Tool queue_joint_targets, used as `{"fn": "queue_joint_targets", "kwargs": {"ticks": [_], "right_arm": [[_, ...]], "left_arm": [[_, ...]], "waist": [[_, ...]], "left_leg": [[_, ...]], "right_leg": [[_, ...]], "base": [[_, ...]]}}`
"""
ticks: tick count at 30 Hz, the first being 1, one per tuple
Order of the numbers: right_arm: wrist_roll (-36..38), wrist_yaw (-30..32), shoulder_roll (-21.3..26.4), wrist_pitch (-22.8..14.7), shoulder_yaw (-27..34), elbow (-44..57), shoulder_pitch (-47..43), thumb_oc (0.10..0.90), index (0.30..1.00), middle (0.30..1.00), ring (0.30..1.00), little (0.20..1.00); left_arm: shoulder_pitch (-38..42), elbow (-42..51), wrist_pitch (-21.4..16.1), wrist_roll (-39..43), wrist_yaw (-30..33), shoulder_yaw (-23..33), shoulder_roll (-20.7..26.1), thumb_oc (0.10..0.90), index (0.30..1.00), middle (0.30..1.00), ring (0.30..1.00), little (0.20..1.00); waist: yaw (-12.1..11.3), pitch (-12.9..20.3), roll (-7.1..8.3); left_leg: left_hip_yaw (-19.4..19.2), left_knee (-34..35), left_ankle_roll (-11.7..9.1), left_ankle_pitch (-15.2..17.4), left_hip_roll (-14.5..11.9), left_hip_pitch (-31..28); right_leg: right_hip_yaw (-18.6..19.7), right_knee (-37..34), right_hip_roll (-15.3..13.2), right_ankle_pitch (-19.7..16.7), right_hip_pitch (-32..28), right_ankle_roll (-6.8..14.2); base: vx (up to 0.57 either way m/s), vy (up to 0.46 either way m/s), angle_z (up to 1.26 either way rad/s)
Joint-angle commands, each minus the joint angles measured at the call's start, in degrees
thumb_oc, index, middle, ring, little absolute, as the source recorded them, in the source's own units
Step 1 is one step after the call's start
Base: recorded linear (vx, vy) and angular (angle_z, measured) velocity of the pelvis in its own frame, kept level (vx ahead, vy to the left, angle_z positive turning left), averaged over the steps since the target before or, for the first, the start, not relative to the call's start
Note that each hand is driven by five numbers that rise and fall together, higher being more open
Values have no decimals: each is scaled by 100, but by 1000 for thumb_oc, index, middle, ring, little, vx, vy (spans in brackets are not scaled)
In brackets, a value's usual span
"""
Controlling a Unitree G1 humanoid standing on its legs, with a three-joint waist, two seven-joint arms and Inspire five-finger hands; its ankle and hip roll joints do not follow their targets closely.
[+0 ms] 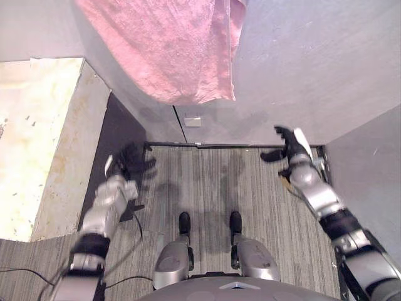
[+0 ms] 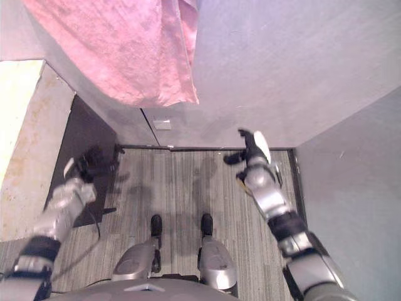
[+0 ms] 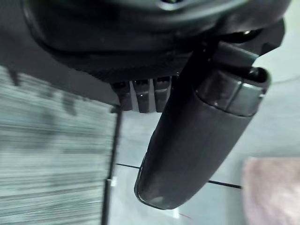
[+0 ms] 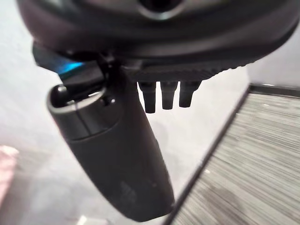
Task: Organize the bathroom.
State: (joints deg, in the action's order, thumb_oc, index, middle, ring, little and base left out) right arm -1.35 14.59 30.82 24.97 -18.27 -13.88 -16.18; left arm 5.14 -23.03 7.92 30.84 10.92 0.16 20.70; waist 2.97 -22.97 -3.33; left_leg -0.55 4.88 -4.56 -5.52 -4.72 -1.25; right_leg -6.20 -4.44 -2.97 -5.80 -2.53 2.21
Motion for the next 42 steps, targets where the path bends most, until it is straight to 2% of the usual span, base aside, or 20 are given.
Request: {"fn": "queue_joint_targets", "kwargs": {"ticks": [1, 6, 9, 11, 15, 18, 22, 23, 24, 25, 26, 29, 34, 35, 37, 38, 39, 40, 41, 42], "right_arm": [[-720, -299, 92, -707, 42, 178, 352, 800, 900, 900, 900, 900], [-997, -529, 74, -813, -10, -39, 837, 800, 900, 900, 900, 900], [-1209, -886, 114, -879, -137, -568, 1010, 800, 900, 900, 900, 900], [-1251, -982, 122, -833, -291, -774, 966, 800, 900, 900, 900, 900], [-1307, -1331, 132, -665, -671, -1312, 791, 800, 900, 900, 900, 900], [-1503, -1469, 81, -729, -898, -1637, 729, 800, 900, 900, 900, 900], [-1874, -1649, -23, -820, -1040, -1972, 745, 800, 900, 900, 900, 900], [-1860, -1630, -26, -824, -1040, -1973, 749, 800, 900, 900, 900, 900], [-1926, -1685, -32, -784, -1025, -1944, 809, 800, 900, 900, 900, 900], [-1922, -1653, -54, -765, -1023, -1955, 820, 800, 900, 900, 900, 900], [-1943, -1658, -64, -729, -1048, -1958, 824, 800, 900, 900, 900, 900], [-1857, -1415, -102, -806, -1118, -2126, 766, 800, 900, 900, 900, 900], [-1674, -1180, -170, -976, -1122, -2525, 692, 800, 900, 900, 900, 900], [-1645, -1169, -142, -1006, -1061, -2586, 714, 800, 900, 900, 900, 900], [-1663, -1172, -106, -1020, -993, -2610, 744, 800, 900, 900, 900, 900], [-1653, -1131, -87, -1080, -965, -2683, 765, 800, 900, 900, 900, 900], [-1650, -1073, -66, -1146, -914, -2719, 816, 800, 900, 900, 900, 900], [-1650, -1069, -64, -1144, -911, -2715, 819, 800, 900, 900, 900, 900], [-1627, -1013, -83, -1138, -904, -2687, 841, 800, 900, 900, 900, 900], [-1614, -987, -91, -1156, -903, -2675, 852, 800, 900, 900, 900, 900]], "left_arm": [[-290, 143, -414, -36, -35, 126, 202, 800, 900, 900, 900, 900], [-721, -296, -386, -199, -78, 92, 46, 800, 900, 900, 900, 900], [-976, -1211, -233, 190, -279, 81, -107, 800, 900, 900, 900, 900], [-963, -1584, -266, 73, -274, 7, -169, 800, 900, 900, 900, 900], [-928, -2520, 258, -98, -317, -163, -153, 800, 900, 900, 900, 900], [-949, -3039, 338, -273, -421, -136, -168, 800, 900, 900, 900, 900], [-983, -3673, 318, -700, -606, -150, -187, 800, 900, 900, 900, 900], [-980, -3688, 316, -716, -612, -152, -186, 800, 900, 900, 900, 900], [-983, -3726, 352, -886, -640, -140, -188, 800, 900, 900, 900, 900], [-972, -3736, 349, -989, -679, -127, -188, 800, 900, 900, 900, 900], [-946, -3776, 336, -994, -701, -162, -188, 800, 900, 900, 900, 900], [-680, -3754, 280, -979, -661, -313, -210, 800, 900, 900, 900, 900], [-391, -3763, 161, -1139, -728, -430, -207, 800, 900, 900, 900, 900], [-310, -3687, 128, -1217, -789, -515, -197, 800, 900, 900, 900, 900], [-245, -3637, 124, -1212, -850, -570, -184, 800, 900, 900, 900, 900], [-186, -3621, 114, -1187, -891, -640, -166, 800, 900, 900, 900, 900], [-78, -3589, 105, -1181, -986, -671, -127, 800, 900, 900, 900, 900], [-59, -3579, 114, -1161, -986, -687, -119, 800, 900, 900, 900, 900], [23, -3491, 126, -1046, -976, -776, -66, 800, 900, 900, 900, 900], [47, -3473, 117, -1006, -963, -787, -55, 800, 900, 900, 900, 900]], "waist": [[-49, 886, 186], [-96, 873, 210], [-212, 794, 238], [-283, 771, 256], [-483, 730, 289], [-581, 679, 315], [-650, 516, 301], [-643, 510, 301], [-632, 469, 336], [-629, 429, 382], [-621, 398, 422], [-447, 242, 570], [-296, 225, 639], [-216, 261, 624], [-153, 274, 586], [-78, 296, 524], [51, 327, 378], [64, 327, 374], [153, 280, 330], [182, 253, 322]], "left_leg": [[-450, -569, 118, 394, -289, 46], [-434, -608, 116, 380, -313, 32], [-328, -690, 69, 286, -361, 93], [-262, -723, 50, 248, -381, 142], [-127, -846, -27, 44, -477, 352], [-124, -946, -98, -135, -552, 509], [-650, -1102, -213, -432, -666, 858], [-654, -1133, -215, -433, -667, 884], [-892, -1358, -238, -231, -681, 887], [-1072, -1486, -115, -53, -641, 884], [-1086, -1684, -165, 116, -603, 812], [-1657, -2823, -201, 340, -770, 668], [-1846, -3775, -365, 454, -878, 372], [-1930, -3901, -393, 579, -785, 194], [-2024, -3781, -356, 702, -673, 73], [-2162, -3367, -214, 1011, -471, -174], [-2357, -2450, -97, 1153, -238, -581], [-2360, -2364, -61, 1175, -205, -588], [-2314, -1746, 199, 1655, 104, -755], [-2288, -1593, 276, 1749, 189, -790]], "right_leg": [[360, 731, -128, 810, 386, 134], [248, 742, -126, 828, 332, 113], [27, 784, -137, 886, 238, 34], [-79, 780, -146, 914, 206, 4], [-424, 857, -114, 1034, 181, -112], [-611, 772, -66, 1035, 106, -157], [-1089, 558, 8, 1015, -112, -194], [-1111, 553, 10, 1017, -119, -198], [-1250, 570, -36, 1098, -185, -200], [-1407, 606, -108, 1043, -126, -221], [-1462, 615, -132, 1088, -144, -202], [-1865, 563, -190, 971, -6, -293], [-2034, 407, -110, 842, 61, -367], [-2110, 350, -121, 713, 155, -318], [-2201, 366, -169, 625, 225, -241], [-2276, 440, -208, 561, 378, -161], [-2432, 570, -260, 439, 634, -24], [-2447, 600, -284, 419, 673, 1], [-2448, 729, -477, 54, 1043, 230], [-2408, 762, -527, -65, 1149, 312]], "base": [[0, 0, 0], [-19, -20, 3], [-88, -66, 10], [-85, -60, 27], [-142, -112, 46], [-111, -134, 65], [-80, -108, 61], [-39, -106, 81], [-95, -63, 88], [-97, -80, 79], [-188, -61, 94], [-257, -88, 71], [-127, -44, 68], [-154, 59, 68], [-131, 112, 14], [-212, 235, 43], [-214, 239, 61], [-309, 285, 84], [-223, 192, 77], [-258, 198, 71]]}}
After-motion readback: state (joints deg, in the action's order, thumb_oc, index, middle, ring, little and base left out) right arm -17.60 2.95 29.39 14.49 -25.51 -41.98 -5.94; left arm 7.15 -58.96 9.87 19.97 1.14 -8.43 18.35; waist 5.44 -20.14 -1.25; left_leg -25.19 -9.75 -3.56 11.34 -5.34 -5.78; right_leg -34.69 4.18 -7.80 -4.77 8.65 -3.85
